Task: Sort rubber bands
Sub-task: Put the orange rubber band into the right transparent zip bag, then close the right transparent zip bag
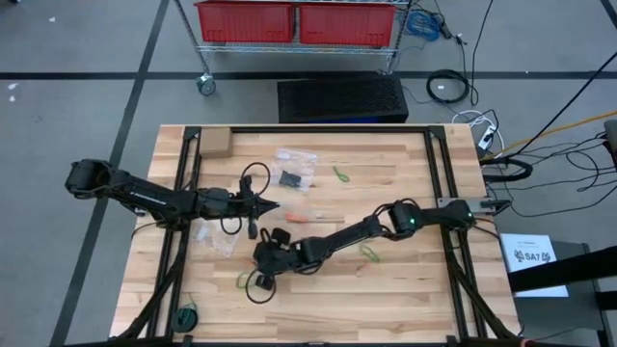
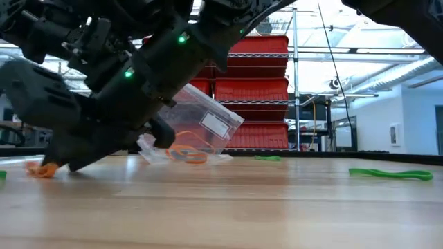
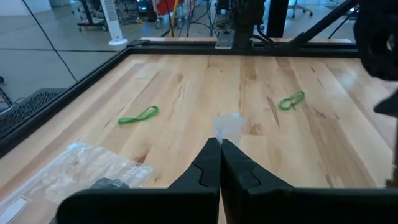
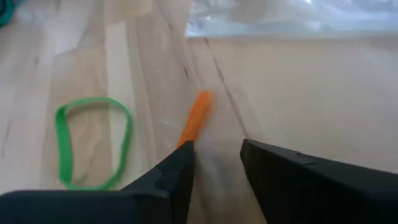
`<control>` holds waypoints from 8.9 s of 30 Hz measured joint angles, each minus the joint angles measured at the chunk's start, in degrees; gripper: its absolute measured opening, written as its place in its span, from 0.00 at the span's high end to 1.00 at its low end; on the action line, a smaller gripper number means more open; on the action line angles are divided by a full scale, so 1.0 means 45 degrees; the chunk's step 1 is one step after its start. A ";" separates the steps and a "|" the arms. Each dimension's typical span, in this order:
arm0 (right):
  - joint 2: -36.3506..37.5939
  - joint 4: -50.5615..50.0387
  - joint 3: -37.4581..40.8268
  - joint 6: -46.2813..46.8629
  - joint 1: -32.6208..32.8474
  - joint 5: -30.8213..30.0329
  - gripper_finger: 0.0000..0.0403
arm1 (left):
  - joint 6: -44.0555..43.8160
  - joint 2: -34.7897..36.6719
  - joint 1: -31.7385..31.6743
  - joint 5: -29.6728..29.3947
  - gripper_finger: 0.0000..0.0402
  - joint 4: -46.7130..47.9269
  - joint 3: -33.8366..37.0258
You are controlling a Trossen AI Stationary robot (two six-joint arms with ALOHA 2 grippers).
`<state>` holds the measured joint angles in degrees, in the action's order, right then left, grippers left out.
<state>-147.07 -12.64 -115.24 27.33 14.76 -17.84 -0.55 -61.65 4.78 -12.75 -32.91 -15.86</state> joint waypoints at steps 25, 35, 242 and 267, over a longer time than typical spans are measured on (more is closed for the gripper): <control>0.0579 0.0309 0.0064 -0.0659 0.0238 0.0462 0.58 | 0.0233 -0.0005 -0.0053 0.0013 1.00 -0.0402 -0.0005; 0.0079 0.0632 0.0072 -0.0349 0.0408 0.0485 0.63 | 0.0096 -0.0005 -0.0053 0.0057 1.00 -0.0232 -0.0010; 0.7864 -1.3903 0.0082 -0.3846 -0.0600 0.0007 0.46 | -0.0094 -0.0244 -0.0518 0.0975 1.00 0.4032 -0.1487; 0.7880 -1.4356 0.2775 -0.1794 0.0419 -0.0372 0.46 | -0.0138 -0.2238 0.0136 0.0818 0.98 0.3940 -0.2460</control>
<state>-111.61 -77.24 -102.75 19.25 16.65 -19.51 -1.17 -71.72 5.39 -9.07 -15.18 -26.93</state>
